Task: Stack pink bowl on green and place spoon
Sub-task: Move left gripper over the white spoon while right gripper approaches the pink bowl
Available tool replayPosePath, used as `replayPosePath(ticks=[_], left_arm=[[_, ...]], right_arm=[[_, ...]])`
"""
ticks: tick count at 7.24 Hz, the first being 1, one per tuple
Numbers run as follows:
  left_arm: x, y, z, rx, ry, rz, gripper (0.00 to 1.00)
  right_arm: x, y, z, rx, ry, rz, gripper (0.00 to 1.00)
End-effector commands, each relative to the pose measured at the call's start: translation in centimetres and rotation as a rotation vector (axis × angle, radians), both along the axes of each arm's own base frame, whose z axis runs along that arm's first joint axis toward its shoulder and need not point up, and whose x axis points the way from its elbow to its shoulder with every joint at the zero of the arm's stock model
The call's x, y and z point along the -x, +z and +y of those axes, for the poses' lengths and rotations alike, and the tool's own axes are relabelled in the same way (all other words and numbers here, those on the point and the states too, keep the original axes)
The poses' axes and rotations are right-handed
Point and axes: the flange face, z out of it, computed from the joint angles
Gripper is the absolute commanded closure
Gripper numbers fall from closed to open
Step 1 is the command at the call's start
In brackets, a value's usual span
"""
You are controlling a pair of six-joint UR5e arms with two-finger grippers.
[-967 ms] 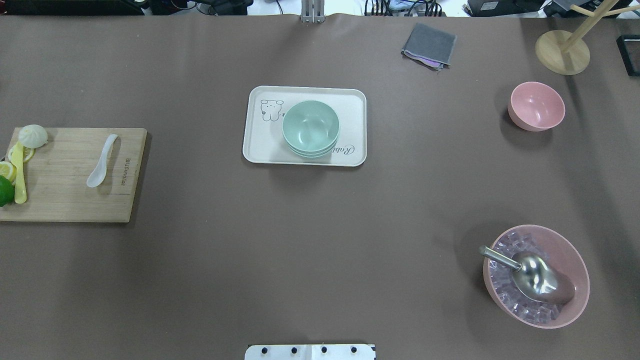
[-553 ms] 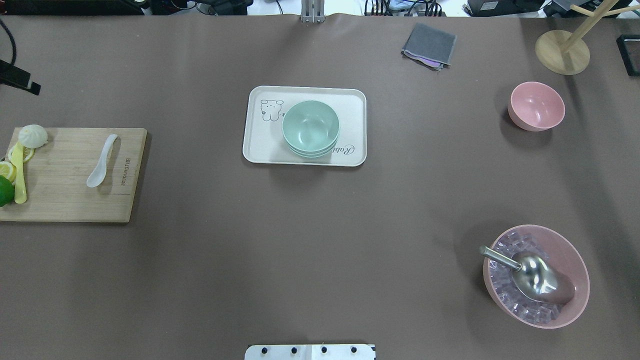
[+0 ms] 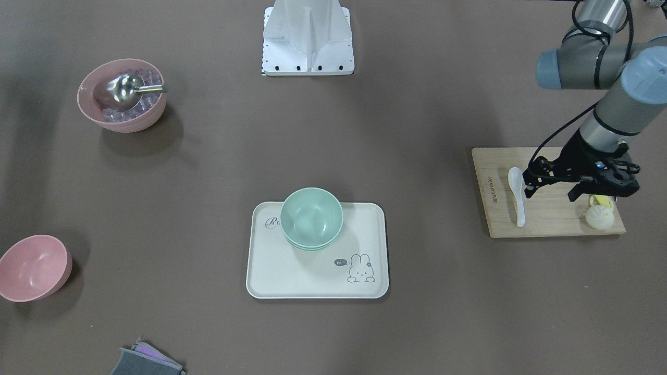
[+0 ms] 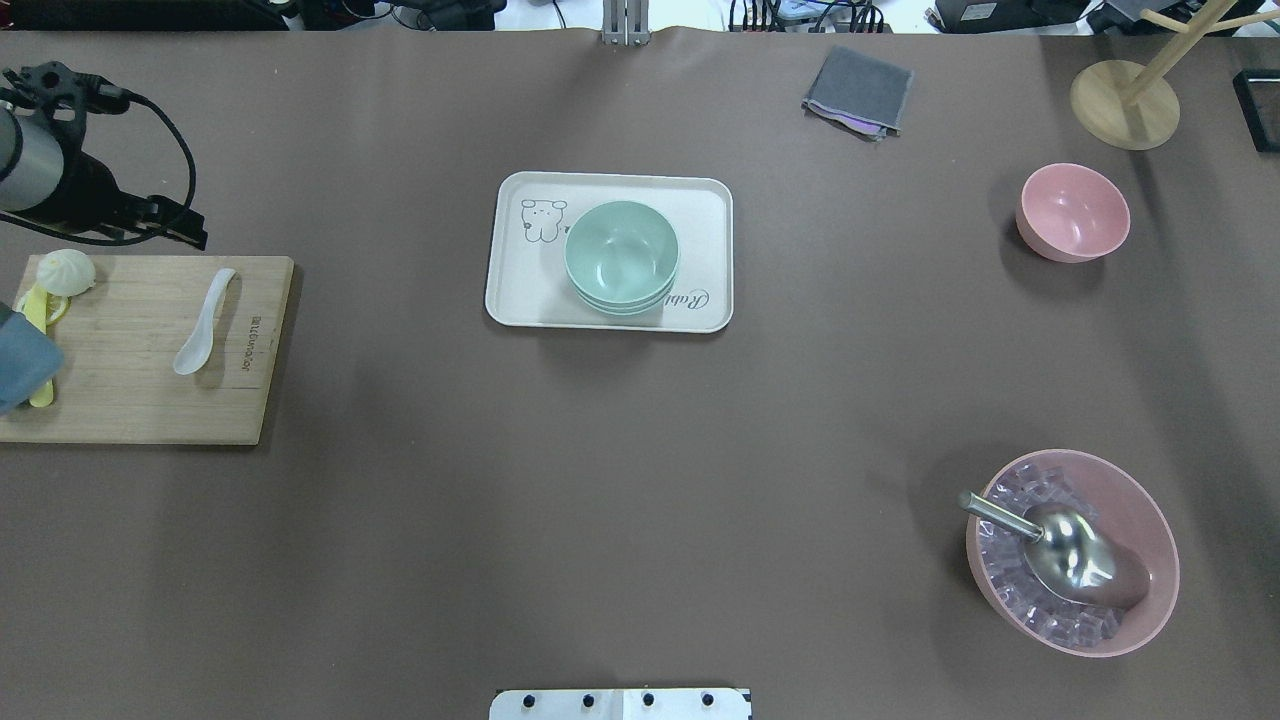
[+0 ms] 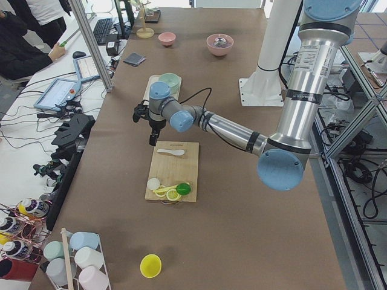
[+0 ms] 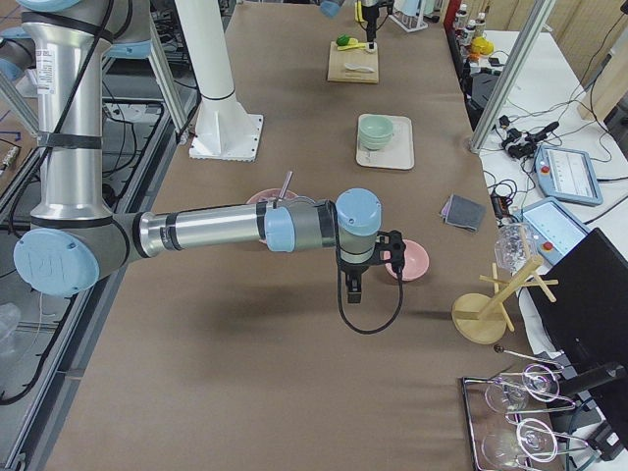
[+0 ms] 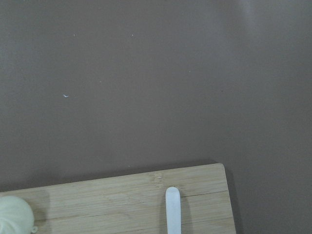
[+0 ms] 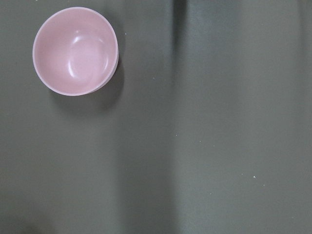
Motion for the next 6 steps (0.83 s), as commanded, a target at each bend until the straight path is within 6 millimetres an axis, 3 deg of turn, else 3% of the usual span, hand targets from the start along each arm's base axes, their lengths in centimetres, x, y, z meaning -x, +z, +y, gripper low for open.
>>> replayPosePath(ticks=[1, 2, 3, 4, 6], left_arm=[[-3.0, 4.3, -0.2, -0.038, 0.001, 0.027, 0.02], [-3.3, 4.5, -0.4, -0.044, 0.003, 0.032, 0.02], [-3.3, 4.3, -0.5, -0.046, 0.002, 0.034, 0.02], [-3.5, 3.8, -0.7, -0.051, 0.003, 0.036, 0.02], [-3.7, 3.5, -0.9, -0.051, 0.003, 0.038, 0.02]], right_arm=[[0.7, -1.9, -1.7, 0.023, 0.034, -0.018, 0.00], [2.2, -3.4, -4.4, 0.043, 0.051, -0.018, 0.00], [3.9, -3.3, -6.9, 0.052, 0.024, -0.015, 0.00], [5.9, -2.2, -9.3, 0.055, -0.005, -0.011, 0.00], [9.2, 2.5, -12.4, -0.007, -0.037, -0.005, 0.00]])
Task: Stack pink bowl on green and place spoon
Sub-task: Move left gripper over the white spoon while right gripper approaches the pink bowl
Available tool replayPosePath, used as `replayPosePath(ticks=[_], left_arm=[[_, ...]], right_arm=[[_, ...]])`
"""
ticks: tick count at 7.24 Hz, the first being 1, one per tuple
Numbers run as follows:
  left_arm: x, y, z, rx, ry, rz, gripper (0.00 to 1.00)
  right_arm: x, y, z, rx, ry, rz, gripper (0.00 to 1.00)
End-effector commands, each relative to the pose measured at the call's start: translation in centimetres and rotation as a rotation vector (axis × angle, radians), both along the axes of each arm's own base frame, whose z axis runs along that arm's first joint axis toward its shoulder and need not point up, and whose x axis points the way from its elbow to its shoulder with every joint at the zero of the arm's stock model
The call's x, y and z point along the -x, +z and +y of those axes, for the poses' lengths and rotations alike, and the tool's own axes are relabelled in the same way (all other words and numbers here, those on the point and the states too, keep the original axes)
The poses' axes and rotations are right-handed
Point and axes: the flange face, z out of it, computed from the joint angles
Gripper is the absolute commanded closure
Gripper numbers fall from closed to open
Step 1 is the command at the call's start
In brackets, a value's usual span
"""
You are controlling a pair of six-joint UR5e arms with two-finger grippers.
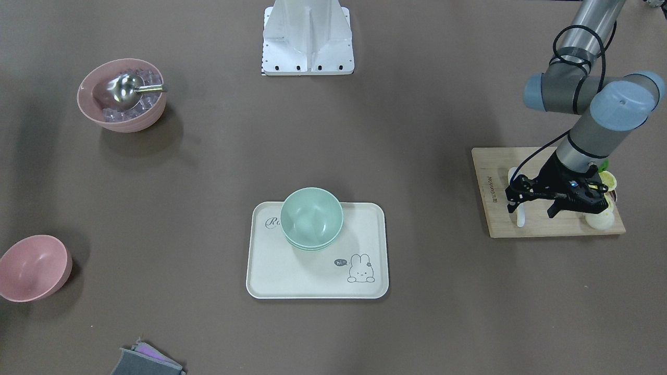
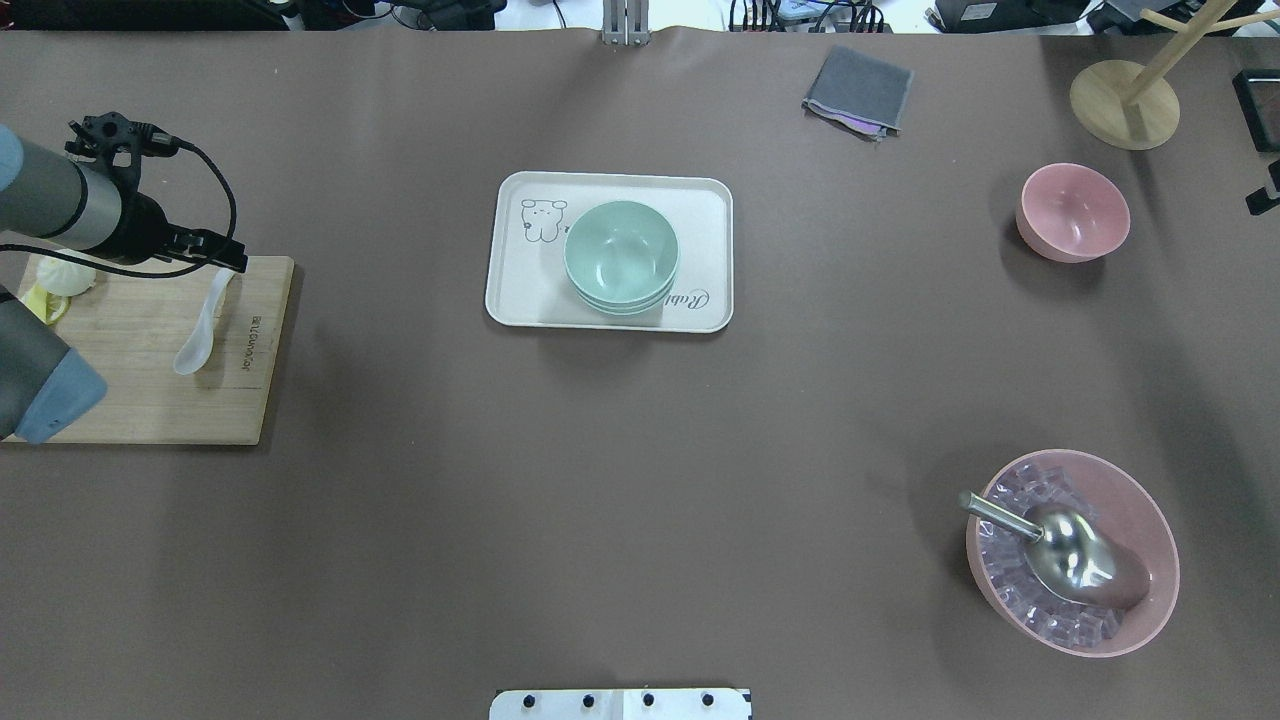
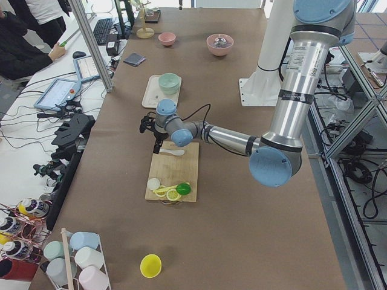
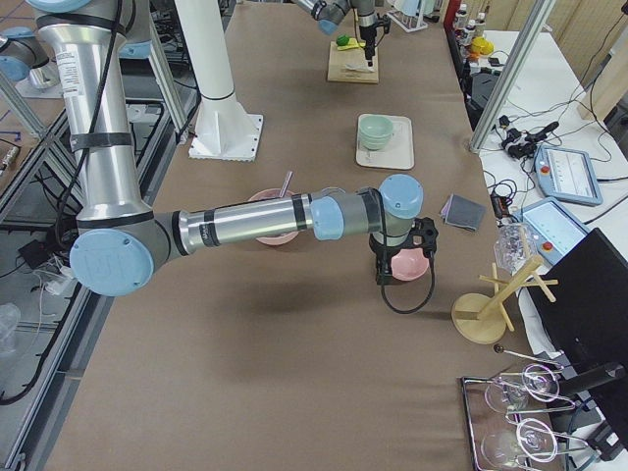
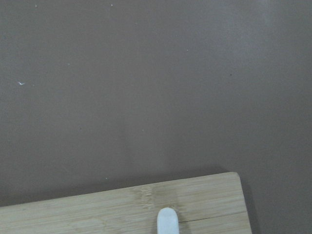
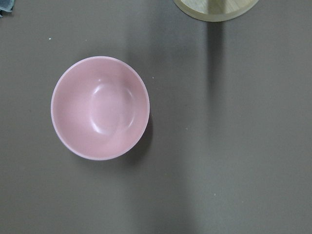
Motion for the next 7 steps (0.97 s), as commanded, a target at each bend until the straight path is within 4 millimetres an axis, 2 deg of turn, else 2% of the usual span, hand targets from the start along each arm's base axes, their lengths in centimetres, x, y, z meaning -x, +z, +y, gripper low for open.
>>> replayPosePath(ticks=[1, 3, 5, 7], left_arm=[[-0.2, -0.2, -0.2, -0.002, 0.001, 0.001, 0.02], [-0.3, -0.4, -0.3, -0.007, 0.003, 0.001, 0.02], [-0.4, -0.7, -0.5, -0.013, 0.005, 0.001, 0.02], [-0.3, -0.9, -0.5, -0.017, 0.004, 0.004, 0.02]], right_arm=[[4.6, 3.5, -2.2, -0.024, -0.007, 0.027, 0.00], [8.4, 3.4, -2.4, -0.021, 0.035, 0.085, 0.00], [11.5, 2.9, -4.7, -0.005, 0.066, 0.093, 0.01], [12.4, 4.5, -5.2, -0.017, 0.057, 0.089, 0.03]])
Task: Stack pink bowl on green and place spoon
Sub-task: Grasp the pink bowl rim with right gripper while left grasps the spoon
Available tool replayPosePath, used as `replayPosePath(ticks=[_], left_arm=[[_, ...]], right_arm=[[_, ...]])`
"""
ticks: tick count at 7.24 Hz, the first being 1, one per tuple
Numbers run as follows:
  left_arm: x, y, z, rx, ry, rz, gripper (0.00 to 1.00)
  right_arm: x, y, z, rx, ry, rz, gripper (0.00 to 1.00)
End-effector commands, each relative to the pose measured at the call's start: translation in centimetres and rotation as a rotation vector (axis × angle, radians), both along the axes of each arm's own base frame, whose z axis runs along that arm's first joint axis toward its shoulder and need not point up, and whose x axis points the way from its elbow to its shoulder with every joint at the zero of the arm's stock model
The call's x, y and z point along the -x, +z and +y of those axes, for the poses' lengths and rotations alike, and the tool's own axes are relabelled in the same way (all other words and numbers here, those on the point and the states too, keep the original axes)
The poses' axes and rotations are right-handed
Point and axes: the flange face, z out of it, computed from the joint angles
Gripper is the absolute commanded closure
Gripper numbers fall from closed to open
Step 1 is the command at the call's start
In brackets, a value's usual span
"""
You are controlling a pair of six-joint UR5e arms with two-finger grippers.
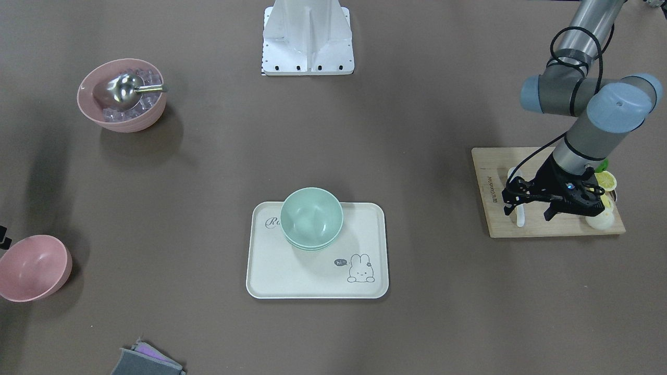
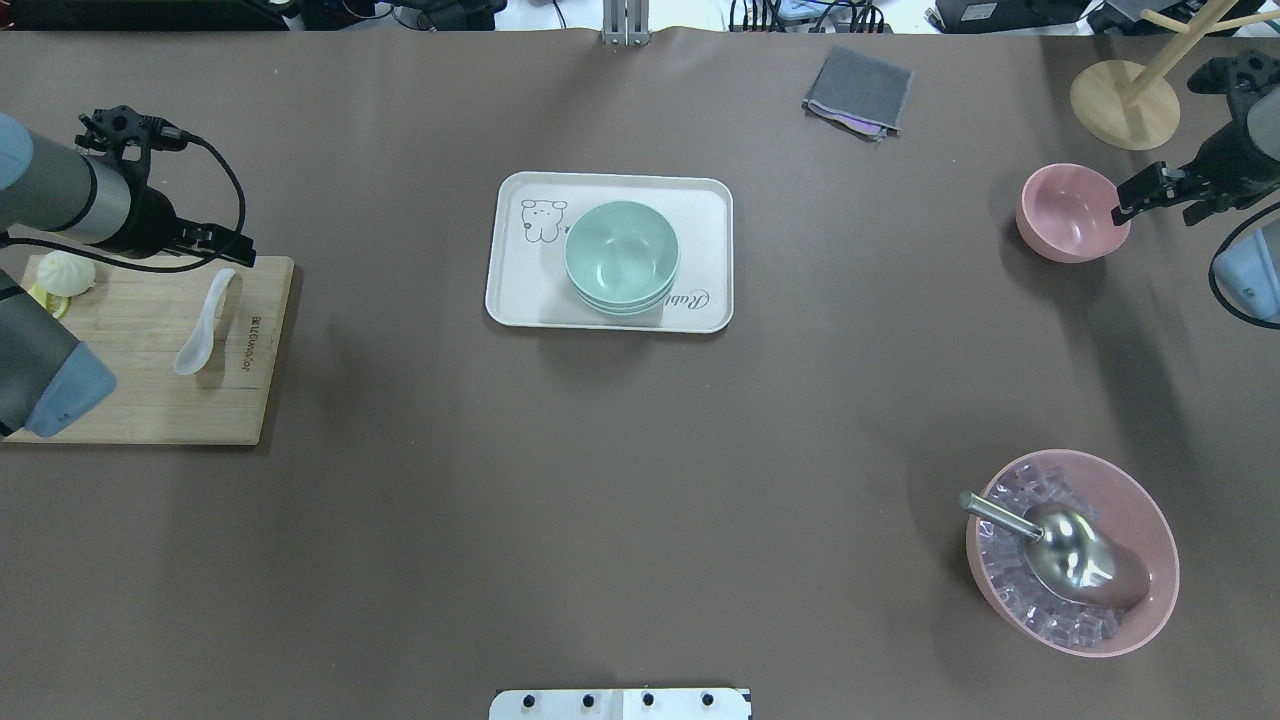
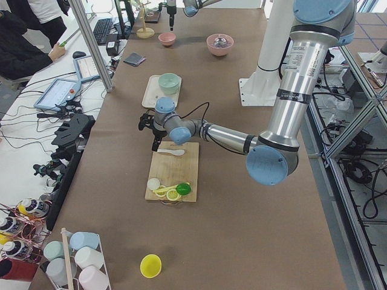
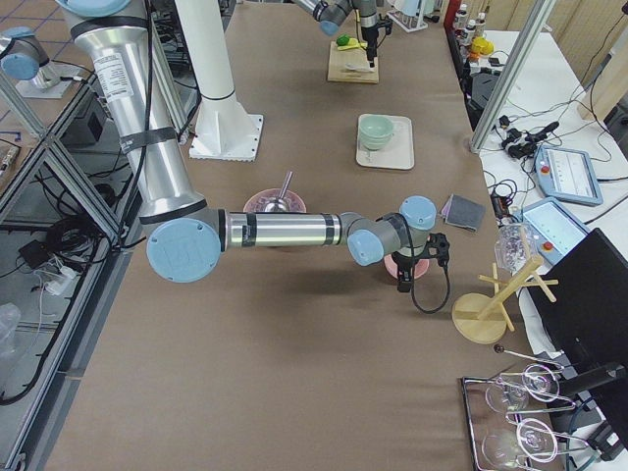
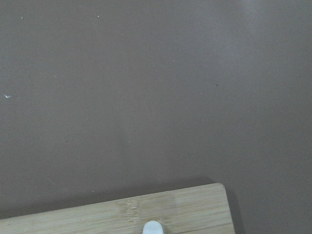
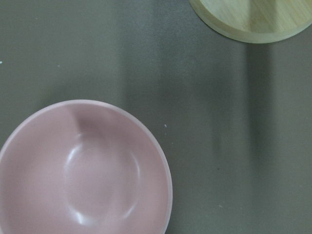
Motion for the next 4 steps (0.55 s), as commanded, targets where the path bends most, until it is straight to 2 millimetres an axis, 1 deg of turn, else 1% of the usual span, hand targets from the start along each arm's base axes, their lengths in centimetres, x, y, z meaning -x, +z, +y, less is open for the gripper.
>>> replayPosePath(ticks=[1, 2, 3, 4], left_arm=[[0.0, 0.0, 0.0, -0.002, 0.001, -0.001, 0.02], [0.0, 0.0, -0.1, -0.004, 0.001, -0.001, 0.02], [0.0, 0.0, -0.1, -0.005, 0.001, 0.000, 0.03], [0.0, 0.0, 0.0, -0.005, 0.002, 0.000, 0.03]], right_arm=[[1.4, 0.9, -0.2, -0.006, -0.011, 0.005, 0.07], [2.0, 0.9, 0.0, -0.007, -0.019, 0.008, 0.27], [2.5, 1.5, 0.2, 0.003, -0.028, 0.012, 0.62], [2.8, 1.7, 0.3, 0.006, -0.033, 0.013, 0.89]])
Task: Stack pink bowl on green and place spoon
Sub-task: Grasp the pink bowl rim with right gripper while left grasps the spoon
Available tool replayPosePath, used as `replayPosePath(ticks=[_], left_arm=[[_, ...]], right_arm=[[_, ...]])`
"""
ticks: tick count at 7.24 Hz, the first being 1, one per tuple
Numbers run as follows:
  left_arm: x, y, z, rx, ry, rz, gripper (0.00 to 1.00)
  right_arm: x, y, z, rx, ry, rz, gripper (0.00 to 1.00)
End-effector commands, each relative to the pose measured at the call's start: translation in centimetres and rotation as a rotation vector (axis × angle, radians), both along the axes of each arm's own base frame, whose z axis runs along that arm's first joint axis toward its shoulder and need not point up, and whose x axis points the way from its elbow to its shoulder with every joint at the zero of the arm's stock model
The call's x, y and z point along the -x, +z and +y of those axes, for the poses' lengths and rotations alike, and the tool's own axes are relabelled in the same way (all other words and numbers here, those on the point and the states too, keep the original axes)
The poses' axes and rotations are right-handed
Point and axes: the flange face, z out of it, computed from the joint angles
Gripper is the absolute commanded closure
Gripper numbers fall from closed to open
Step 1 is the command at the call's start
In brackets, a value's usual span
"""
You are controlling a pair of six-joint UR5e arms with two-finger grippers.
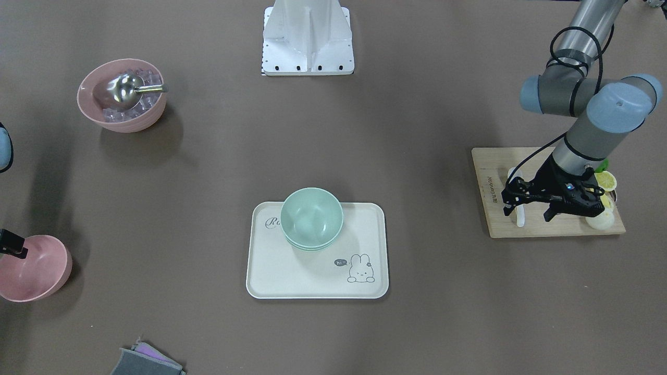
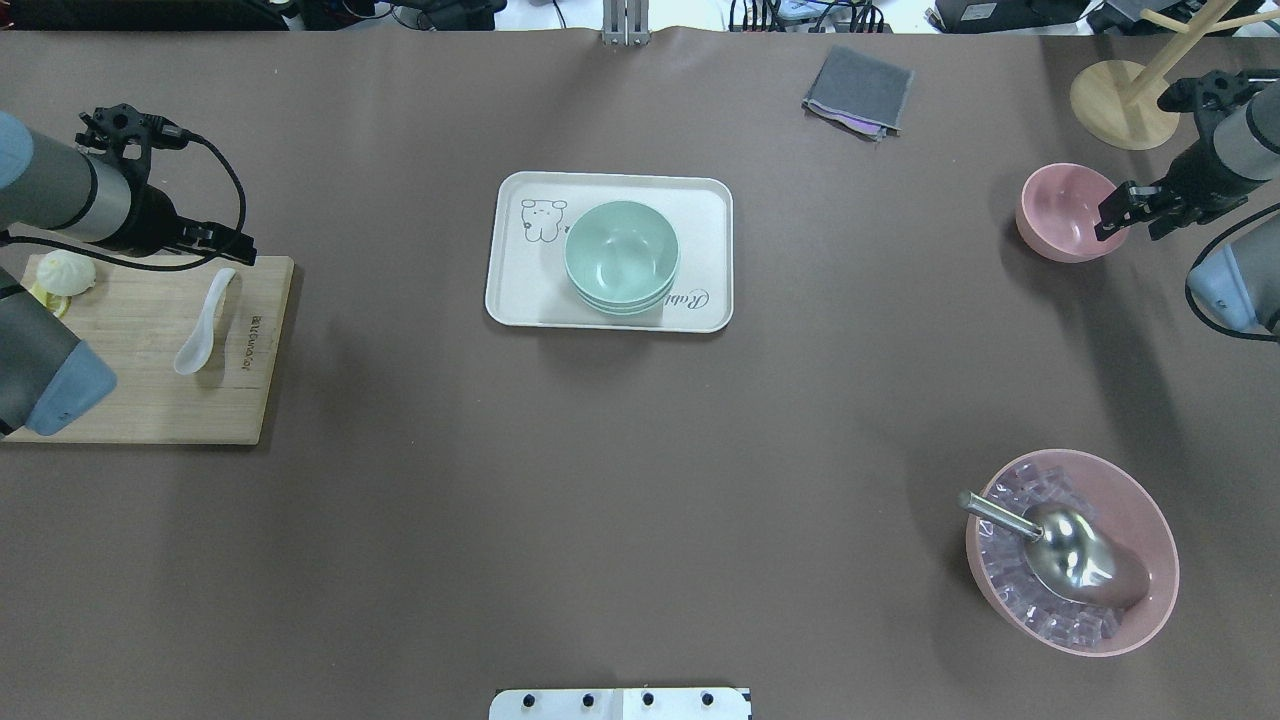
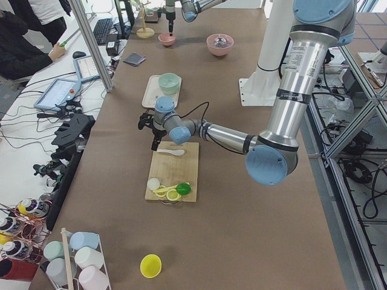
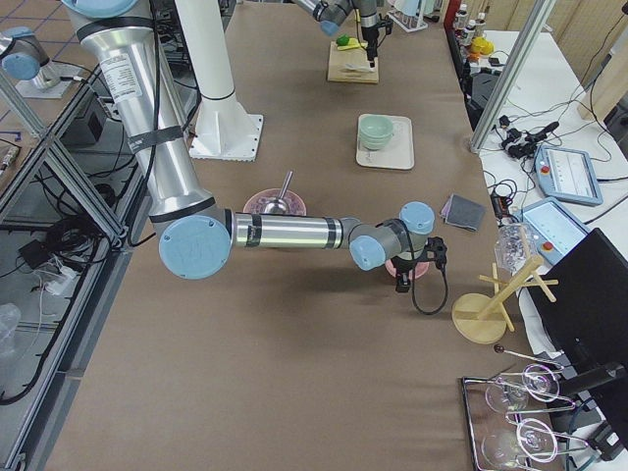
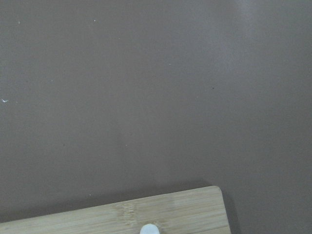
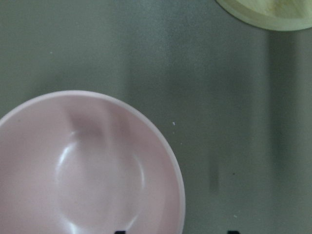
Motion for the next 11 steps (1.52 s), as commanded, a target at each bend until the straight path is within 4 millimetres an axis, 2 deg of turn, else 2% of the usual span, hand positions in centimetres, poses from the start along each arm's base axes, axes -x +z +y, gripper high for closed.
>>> replayPosePath(ticks=[1, 2, 4, 6, 8, 9, 11], left_arm=[[0.0, -0.2, 0.0, -0.001, 0.001, 0.004, 0.03], [-0.2, -0.4, 0.0, 0.003, 0.006, 0.010, 0.03], [-0.1, -0.5, 0.1, 0.004, 0.003, 0.013, 0.03], [0.1, 0.2, 0.3, -0.001, 0.004, -0.003, 0.03], [-0.2, 0.5, 0.7, 0.004, 0.012, -0.004, 0.03], [-0.8, 1.0, 1.3, 0.010, 0.025, -0.009, 0.03], [-1.9, 2.2, 2.6, 0.027, 0.051, -0.021, 0.20]], right_arm=[[0.4, 0.3, 0.2, 0.005, -0.007, 0.003, 1.00], [0.3, 0.1, 0.1, 0.002, -0.007, -0.004, 1.00], [-1.6, -0.4, -0.4, 0.003, 0.016, -0.026, 1.00], [-5.1, -2.5, -1.3, 0.023, 0.029, -0.151, 1.00], [-5.3, -3.9, -1.9, 0.032, 0.041, -0.183, 1.00], [-5.3, -5.8, -2.1, 0.039, 0.071, -0.197, 1.00], [-5.2, -8.0, -2.1, 0.031, 0.088, -0.218, 1.00]])
